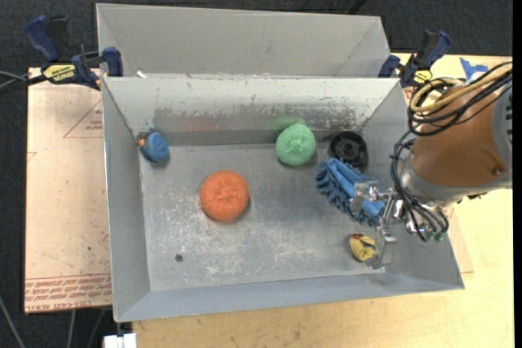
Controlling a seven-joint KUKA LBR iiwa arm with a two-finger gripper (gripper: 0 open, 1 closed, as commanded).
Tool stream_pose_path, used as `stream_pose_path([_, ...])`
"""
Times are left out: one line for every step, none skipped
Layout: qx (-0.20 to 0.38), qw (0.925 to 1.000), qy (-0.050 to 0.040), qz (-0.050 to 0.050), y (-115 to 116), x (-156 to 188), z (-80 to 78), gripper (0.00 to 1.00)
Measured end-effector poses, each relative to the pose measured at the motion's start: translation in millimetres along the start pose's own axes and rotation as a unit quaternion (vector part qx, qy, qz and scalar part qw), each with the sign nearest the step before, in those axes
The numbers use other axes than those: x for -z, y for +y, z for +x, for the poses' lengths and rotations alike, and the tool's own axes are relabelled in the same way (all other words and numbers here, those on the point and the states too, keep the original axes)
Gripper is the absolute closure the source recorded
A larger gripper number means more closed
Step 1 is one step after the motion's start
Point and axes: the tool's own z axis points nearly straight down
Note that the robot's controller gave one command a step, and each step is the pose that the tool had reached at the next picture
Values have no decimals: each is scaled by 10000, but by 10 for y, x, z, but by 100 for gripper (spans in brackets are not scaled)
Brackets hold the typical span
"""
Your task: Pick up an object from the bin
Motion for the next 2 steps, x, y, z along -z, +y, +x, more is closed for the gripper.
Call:
stream_pose_path([13,10000,-35,5,3,39,-20,0])
stream_pose_path([514,9987,-61,14,-29,-125,-49,0])
